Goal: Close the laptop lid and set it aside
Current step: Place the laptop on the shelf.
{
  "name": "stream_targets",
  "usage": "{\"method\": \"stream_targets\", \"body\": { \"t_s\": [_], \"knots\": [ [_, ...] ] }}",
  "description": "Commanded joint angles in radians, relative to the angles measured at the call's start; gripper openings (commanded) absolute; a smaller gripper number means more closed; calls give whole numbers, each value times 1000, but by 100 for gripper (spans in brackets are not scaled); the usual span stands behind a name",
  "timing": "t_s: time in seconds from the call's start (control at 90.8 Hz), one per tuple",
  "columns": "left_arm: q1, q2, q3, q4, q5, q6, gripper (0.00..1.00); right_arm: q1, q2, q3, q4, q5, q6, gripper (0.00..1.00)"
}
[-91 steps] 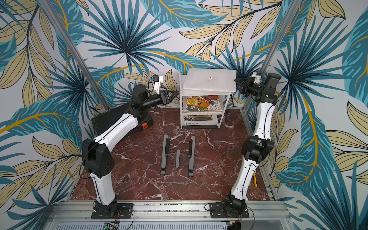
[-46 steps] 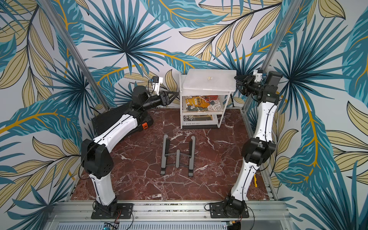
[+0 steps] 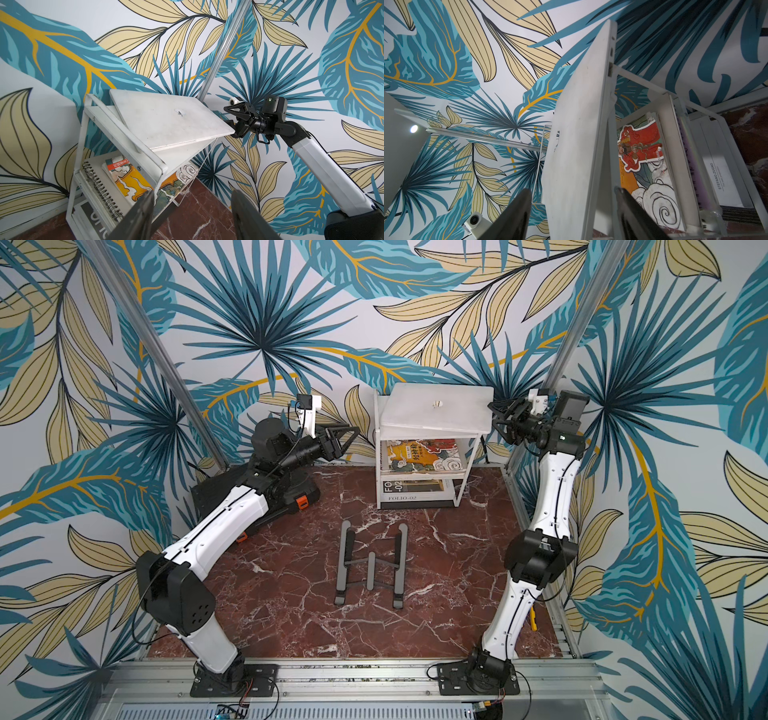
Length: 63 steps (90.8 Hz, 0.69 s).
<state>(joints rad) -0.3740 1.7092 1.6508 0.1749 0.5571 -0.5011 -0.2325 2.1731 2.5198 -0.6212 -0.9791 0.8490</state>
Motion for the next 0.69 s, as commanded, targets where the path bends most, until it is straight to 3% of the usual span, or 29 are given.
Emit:
{"method": "stream_targets", "body": {
  "t_s": [0.0, 0.22, 0.551, 0.683],
  "knots": [
    [14, -35, -42, -15, -25, 28, 64, 13, -49, -26, -44, 30, -50, 64],
    [16, -37, -75, 18, -12, 1, 64, 36, -71, -49, -40, 36, -65, 56],
    [16, -39, -80, 22, 1, -4, 63, 46, -68, -41, -17, 66, -39, 15],
    [15, -37, -80, 23, 1, -6, 64, 44, -53, -14, -6, 64, -15, 9]
  ]
}}
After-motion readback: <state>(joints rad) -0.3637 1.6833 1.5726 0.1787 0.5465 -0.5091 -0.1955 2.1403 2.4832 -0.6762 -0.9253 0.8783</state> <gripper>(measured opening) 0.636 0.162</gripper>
